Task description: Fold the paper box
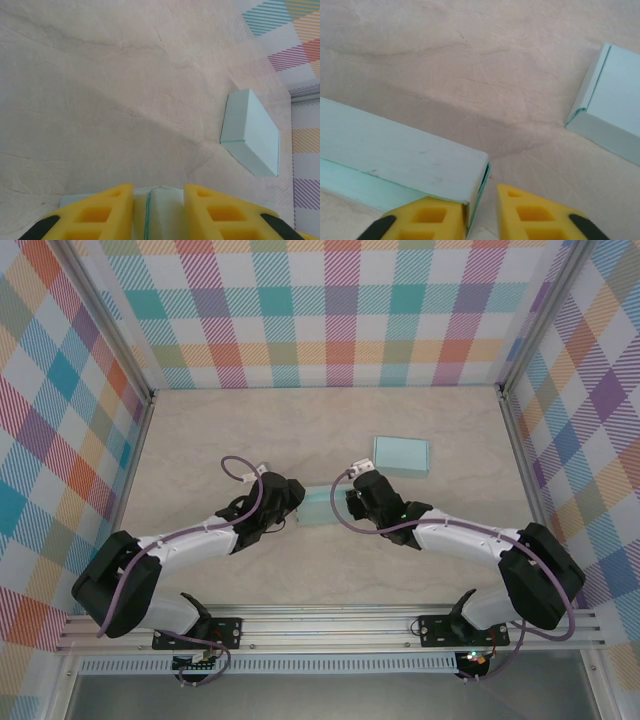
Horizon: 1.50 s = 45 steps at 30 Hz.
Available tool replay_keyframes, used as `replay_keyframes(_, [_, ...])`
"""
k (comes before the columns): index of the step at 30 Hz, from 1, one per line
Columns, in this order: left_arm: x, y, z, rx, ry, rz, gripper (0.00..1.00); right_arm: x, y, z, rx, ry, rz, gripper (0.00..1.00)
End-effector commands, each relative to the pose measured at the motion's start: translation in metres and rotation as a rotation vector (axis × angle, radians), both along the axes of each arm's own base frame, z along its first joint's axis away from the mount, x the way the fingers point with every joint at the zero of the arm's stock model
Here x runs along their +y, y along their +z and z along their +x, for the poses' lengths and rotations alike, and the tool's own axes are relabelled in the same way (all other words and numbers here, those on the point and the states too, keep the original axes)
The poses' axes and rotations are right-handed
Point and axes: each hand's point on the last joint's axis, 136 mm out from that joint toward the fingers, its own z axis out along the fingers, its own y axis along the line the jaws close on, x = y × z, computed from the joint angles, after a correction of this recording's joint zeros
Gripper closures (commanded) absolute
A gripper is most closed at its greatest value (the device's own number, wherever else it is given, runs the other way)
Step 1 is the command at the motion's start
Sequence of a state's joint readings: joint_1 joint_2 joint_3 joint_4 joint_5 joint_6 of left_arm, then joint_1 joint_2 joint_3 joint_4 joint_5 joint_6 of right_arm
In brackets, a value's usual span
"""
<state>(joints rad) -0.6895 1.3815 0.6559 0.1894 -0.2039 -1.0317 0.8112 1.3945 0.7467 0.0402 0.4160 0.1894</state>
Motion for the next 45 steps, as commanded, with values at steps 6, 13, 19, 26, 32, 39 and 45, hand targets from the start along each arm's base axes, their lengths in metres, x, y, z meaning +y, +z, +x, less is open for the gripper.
replay_keyframes(6, [0.006, -0.068, -0.042, 0.184, -0.068, 0.168, 0.75, -0.001, 0.021, -0.026, 0.066, 0.016, 0.120, 0.56])
replay_keyframes(13, [0.009, -0.072, -0.049, 0.165, -0.052, 0.200, 0.78, -0.006, 0.053, -0.032, 0.108, -0.055, 0.229, 0.46])
replay_keyframes(19, [0.011, -0.077, -0.053, 0.151, -0.041, 0.223, 0.80, -0.007, 0.049, -0.024, 0.228, -0.181, 0.271, 0.43])
replay_keyframes(26, [0.009, -0.083, -0.055, 0.160, -0.044, 0.234, 0.82, -0.004, 0.021, -0.014, 0.340, -0.234, 0.258, 0.37])
replay_keyframes(32, [0.012, -0.083, -0.055, 0.161, -0.034, 0.244, 0.83, -0.011, -0.005, -0.016, 0.424, -0.241, 0.285, 0.38])
replay_keyframes(39, [0.012, -0.091, -0.055, 0.176, -0.035, 0.256, 0.87, -0.022, -0.030, -0.024, 0.483, -0.237, 0.360, 0.54])
replay_keyframes(45, [0.015, -0.105, -0.059, 0.196, -0.033, 0.264, 0.93, -0.027, -0.042, -0.029, 0.489, -0.220, 0.435, 0.72])
